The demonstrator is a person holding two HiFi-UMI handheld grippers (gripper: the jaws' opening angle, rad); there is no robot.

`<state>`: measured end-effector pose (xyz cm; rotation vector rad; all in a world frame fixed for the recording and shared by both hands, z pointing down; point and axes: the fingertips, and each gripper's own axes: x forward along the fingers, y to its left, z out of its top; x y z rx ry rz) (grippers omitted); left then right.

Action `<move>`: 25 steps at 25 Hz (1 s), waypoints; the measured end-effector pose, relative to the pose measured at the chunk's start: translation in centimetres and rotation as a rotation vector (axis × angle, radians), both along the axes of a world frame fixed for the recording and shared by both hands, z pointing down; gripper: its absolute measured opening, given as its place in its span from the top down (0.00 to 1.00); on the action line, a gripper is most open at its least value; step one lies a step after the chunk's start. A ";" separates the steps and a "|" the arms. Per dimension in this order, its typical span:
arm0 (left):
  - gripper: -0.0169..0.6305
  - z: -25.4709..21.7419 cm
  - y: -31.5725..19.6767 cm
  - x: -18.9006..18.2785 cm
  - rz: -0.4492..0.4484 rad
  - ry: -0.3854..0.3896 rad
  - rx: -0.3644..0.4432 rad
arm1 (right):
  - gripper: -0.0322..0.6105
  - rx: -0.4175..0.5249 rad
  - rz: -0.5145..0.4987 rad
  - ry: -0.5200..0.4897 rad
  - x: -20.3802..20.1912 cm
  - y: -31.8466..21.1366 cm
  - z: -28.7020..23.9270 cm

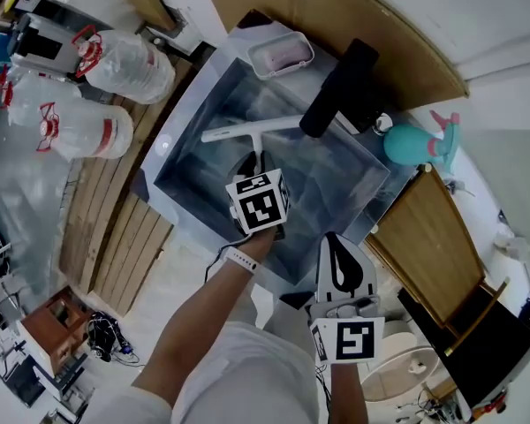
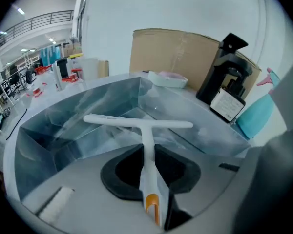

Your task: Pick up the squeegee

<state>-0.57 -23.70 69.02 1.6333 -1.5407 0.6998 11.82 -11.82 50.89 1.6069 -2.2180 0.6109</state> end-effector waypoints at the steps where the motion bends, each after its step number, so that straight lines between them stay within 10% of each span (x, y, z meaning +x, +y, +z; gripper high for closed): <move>1: 0.86 -0.6 0.3 -0.1 -0.003 0.006 0.005 | 0.94 0.005 0.000 -0.001 -0.1 0.2 -0.4; 25: 0.86 -14.8 9.8 -3.2 -0.015 0.014 0.134 | 0.94 0.166 -0.005 -0.028 1.8 5.3 -10.2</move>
